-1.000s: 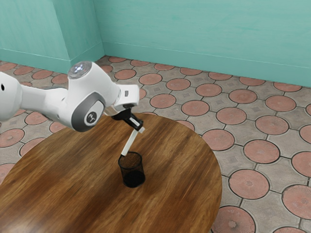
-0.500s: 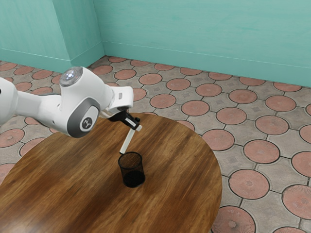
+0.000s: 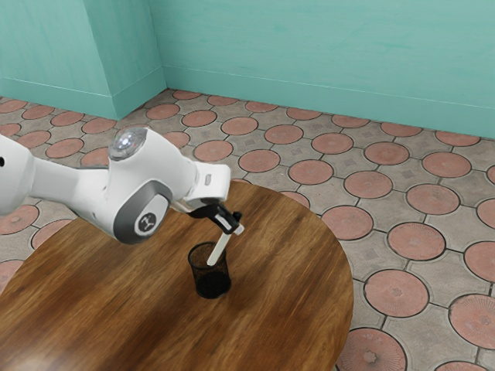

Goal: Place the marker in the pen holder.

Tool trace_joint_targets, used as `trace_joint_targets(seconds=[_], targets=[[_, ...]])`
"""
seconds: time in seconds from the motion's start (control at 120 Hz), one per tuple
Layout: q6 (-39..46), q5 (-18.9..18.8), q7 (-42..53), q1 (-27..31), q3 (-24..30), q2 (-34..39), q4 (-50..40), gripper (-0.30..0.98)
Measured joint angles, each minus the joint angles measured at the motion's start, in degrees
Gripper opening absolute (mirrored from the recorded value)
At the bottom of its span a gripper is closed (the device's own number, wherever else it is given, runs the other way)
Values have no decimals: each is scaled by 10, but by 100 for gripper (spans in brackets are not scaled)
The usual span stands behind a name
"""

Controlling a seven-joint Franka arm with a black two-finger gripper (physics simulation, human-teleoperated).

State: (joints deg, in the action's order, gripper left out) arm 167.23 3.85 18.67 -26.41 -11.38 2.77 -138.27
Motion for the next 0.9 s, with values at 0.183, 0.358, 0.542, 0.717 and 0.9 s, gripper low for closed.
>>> trace_joint_targets(seconds=[0.183, 0.358, 0.542, 0.717, 0.9], targets=[[3, 1, 6, 30, -4, 18, -23, -10], [5, 1, 10, 22, -5, 34, -46, -9], [-2, 1, 12, 21, -7, 57, -65, 18], [-6, -1, 15, 20, -7, 59, -64, 44], [-193, -35, 19, 100, -7, -26, 240, 57]])
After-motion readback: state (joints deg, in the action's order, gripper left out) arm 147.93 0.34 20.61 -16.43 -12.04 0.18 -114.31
